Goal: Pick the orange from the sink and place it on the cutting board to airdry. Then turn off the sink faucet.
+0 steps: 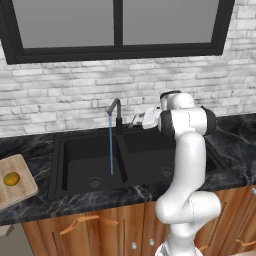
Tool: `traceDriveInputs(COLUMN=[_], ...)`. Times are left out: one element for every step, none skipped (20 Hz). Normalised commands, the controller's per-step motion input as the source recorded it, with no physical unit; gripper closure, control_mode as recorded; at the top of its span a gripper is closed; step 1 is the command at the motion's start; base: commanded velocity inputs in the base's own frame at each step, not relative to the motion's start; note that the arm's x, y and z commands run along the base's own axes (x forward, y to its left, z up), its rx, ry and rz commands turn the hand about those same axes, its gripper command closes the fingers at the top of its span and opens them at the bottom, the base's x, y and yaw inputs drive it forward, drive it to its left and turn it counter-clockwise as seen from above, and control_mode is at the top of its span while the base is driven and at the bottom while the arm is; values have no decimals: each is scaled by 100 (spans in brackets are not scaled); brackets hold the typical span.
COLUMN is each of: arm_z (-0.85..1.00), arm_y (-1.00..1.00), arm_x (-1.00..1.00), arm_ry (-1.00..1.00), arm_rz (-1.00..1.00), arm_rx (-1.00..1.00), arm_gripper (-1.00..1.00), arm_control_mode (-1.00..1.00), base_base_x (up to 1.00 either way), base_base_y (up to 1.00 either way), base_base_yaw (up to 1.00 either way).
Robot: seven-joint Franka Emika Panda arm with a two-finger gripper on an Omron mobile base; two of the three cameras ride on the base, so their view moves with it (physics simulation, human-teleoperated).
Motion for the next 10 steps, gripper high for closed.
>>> traceDriveInputs(arm_z=[-24,-25,-25,-24,-25,-25,-25,-24,-21,-18], arm_y=[11,9,5,0,0,0,0,0,0,0], arm_x=[41,39,39,38,38,36,36,37,39,43], arm_ry=[0,0,0,0,0,0,0,0,0,0], arm_rz=[1,1,1,1,1,1,1,1,1,2], arm_rx=[0,0,0,1,1,1,1,1,1,2], arm_gripper=[-100,-100,-100,-100,-100,-100,-100,-100,-100,-100], arm_control_mode=[-100,-100,-100,-100,-100,-100,-100,-100,-100,-100], base_base_x=[0,0,0,0,0,0,0,0,0,0], base_base_y=[0,0,0,0,0,0,0,0,0,0], base_base_yaw=[0,0,0,0,0,0,0,0,0,0])
